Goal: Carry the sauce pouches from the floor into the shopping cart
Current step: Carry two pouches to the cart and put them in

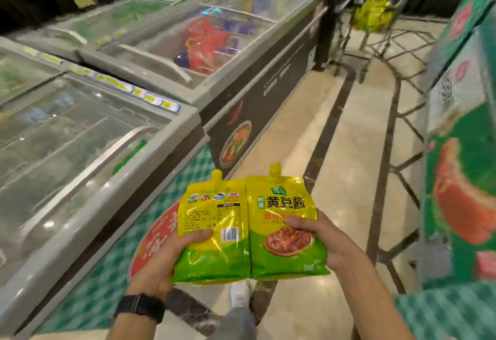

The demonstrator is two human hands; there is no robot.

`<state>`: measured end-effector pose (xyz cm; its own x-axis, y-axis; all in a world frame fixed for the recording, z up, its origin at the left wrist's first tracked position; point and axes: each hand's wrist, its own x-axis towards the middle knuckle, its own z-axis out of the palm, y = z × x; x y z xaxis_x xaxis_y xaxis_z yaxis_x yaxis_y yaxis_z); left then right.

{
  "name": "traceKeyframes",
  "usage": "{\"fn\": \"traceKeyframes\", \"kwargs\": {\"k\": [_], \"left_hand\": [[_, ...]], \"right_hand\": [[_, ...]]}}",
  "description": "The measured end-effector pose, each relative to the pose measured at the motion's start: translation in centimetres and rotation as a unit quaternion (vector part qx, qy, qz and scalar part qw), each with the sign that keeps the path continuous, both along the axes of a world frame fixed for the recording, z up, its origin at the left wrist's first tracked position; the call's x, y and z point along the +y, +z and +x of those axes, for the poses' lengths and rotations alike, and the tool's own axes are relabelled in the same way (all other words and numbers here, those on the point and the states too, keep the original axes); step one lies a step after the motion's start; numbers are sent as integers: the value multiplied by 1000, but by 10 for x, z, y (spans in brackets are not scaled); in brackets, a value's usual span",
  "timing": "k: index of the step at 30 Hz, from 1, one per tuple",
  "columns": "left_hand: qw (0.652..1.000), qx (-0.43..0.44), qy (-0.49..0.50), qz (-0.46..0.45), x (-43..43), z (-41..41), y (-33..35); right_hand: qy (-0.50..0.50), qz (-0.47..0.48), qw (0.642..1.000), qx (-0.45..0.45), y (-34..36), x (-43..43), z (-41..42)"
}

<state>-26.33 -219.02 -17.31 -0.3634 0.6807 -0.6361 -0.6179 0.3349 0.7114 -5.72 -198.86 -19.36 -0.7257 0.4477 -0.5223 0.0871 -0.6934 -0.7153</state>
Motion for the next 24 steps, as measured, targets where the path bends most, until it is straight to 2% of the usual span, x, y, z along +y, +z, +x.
{"fn": "traceKeyframes", "kwargs": {"k": [12,19,24], "left_hand": [[983,-21,-183,12,309,-74,-18],[954,-22,-300,16,497,-50,-27],[942,-12,-334,17,643,-3,-31]], "right_hand": [[-179,11,983,-41,10,219,-10],[-280,-21,959,-25,-7,347,32],[-330,-25,943,-30,-11,469,77]]}}
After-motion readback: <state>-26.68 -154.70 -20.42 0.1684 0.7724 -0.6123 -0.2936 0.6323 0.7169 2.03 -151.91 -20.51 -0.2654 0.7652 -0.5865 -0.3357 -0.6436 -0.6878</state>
